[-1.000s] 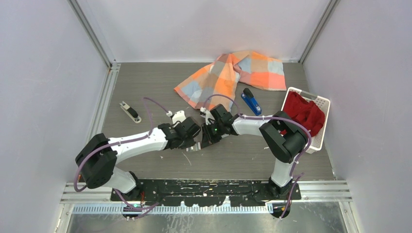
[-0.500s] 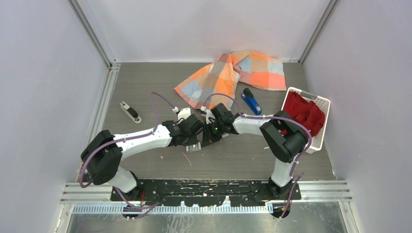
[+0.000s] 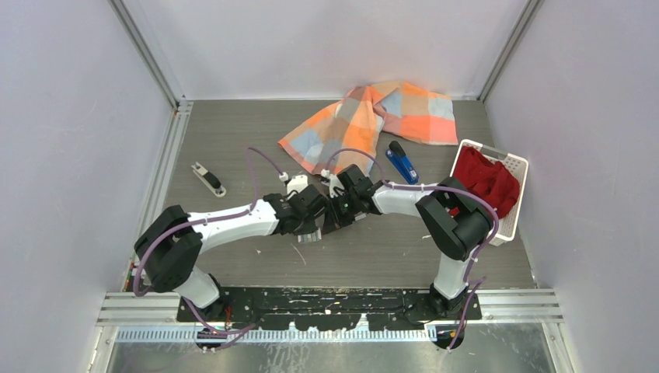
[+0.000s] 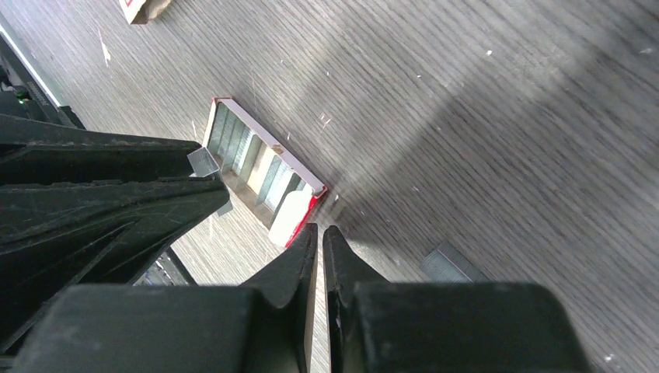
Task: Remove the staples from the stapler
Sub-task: Place the staple in the staple box.
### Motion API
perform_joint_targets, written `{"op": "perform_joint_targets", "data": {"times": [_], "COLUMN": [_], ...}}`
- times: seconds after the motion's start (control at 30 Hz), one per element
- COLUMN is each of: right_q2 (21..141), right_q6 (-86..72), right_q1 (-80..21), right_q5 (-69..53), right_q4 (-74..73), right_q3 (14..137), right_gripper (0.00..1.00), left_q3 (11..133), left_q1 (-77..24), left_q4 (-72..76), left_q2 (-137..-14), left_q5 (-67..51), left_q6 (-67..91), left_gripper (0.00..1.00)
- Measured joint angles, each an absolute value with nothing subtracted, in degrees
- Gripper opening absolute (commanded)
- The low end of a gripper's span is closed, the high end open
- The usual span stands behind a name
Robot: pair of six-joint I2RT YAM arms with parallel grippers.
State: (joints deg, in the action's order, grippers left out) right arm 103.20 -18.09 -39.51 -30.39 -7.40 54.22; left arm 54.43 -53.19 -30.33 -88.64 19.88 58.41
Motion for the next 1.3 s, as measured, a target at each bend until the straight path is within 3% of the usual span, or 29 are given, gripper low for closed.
{"op": "perform_joint_targets", "data": {"times": [1.3], "right_q2": [103.20], "right_q6": [-17.69], "right_q1": [-39.24], "right_q5": [-30.24], "right_q4": [-7.79], "right_q3": [54.24], "right_gripper": [0.13], "left_q3": [55.99], "left_q1": [-53.52], "left_q4": [-30.57], "left_q2": [-91.66], "left_q5": [20.64], "left_q6": [58.02], "left_gripper": [0.04]}}
